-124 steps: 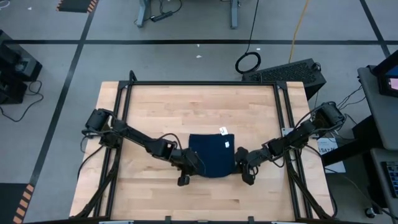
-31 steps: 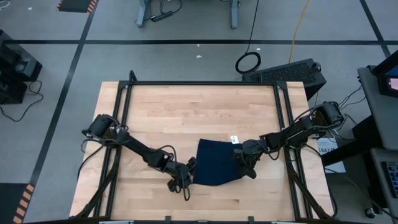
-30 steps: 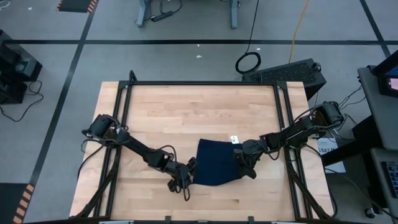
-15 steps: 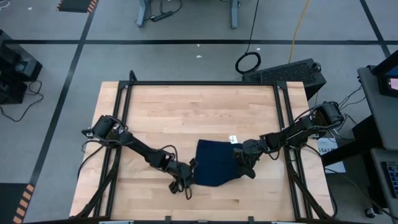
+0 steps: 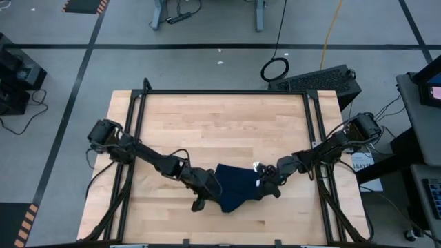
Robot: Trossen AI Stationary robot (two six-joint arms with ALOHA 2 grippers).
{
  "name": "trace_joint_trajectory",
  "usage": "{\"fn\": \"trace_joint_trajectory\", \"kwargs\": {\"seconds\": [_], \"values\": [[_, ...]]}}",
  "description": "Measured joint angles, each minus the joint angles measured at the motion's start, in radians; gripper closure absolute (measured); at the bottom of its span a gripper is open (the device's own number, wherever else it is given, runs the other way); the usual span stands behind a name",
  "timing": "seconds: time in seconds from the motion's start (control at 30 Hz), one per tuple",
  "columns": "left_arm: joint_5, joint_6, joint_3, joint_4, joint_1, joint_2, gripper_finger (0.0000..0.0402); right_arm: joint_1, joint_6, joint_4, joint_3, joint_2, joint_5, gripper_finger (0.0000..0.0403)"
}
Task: Roll towel into tight, uniform cylinder
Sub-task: Roll the blue cloth napkin
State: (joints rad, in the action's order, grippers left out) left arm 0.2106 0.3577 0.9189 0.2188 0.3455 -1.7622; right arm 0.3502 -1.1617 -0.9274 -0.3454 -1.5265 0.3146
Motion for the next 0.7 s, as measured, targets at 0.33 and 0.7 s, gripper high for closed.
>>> {"fn": "trace_joint_trajectory", "kwargs": {"seconds": [0.33, 0.7], "values": [[-0.004, 0.424, -0.001, -0.109, -0.004, 0.027, 0.0400, 0.110, -0.095, 0.090, 0.001, 0.000, -0.145, 0.0403], [-0.034, 0.692, 0.000, -0.075, 0.051, 0.059, 0.0400, 0.235, -0.225, 0.152, 0.001, 0.000, -0.185, 0.0403]]}}
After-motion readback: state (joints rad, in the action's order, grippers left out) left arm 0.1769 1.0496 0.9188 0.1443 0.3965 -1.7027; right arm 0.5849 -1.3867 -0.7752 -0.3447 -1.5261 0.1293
